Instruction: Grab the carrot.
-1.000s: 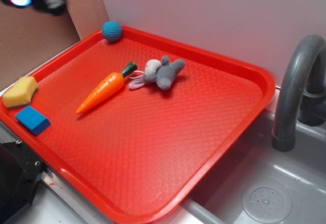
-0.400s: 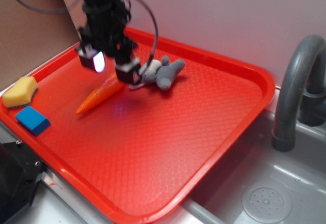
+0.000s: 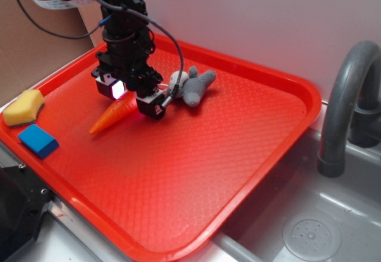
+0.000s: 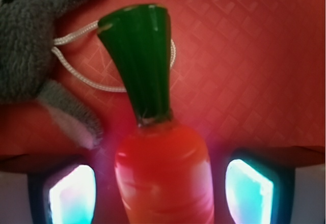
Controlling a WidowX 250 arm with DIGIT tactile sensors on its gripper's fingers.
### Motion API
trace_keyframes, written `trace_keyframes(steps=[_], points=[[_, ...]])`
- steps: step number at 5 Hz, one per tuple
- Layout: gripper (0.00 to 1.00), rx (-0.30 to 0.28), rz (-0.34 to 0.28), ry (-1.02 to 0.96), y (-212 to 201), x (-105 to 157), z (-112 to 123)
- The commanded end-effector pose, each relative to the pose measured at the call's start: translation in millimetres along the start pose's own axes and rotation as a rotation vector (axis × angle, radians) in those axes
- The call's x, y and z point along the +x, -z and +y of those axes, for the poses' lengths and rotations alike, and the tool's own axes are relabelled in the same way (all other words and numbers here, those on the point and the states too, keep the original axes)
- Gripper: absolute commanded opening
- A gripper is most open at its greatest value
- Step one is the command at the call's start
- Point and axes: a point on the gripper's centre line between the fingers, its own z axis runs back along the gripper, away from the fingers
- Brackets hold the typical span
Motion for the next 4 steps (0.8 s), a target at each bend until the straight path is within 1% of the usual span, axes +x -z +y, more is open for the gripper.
trace_keyframes(steps=[1,2,3,4], points=[[0.0,0.043,0.071,0.055,-20.1,-13.5,-3.9],[0.0,-0.025,0.08,0.031,-71.0,-8.2,-2.7],[0.0,-0.022,0.0,-0.02,-121.6,-1.8,3.4],[0.0,-0.088,-0.087,-0.064,-170.5,-9.6,15.5]])
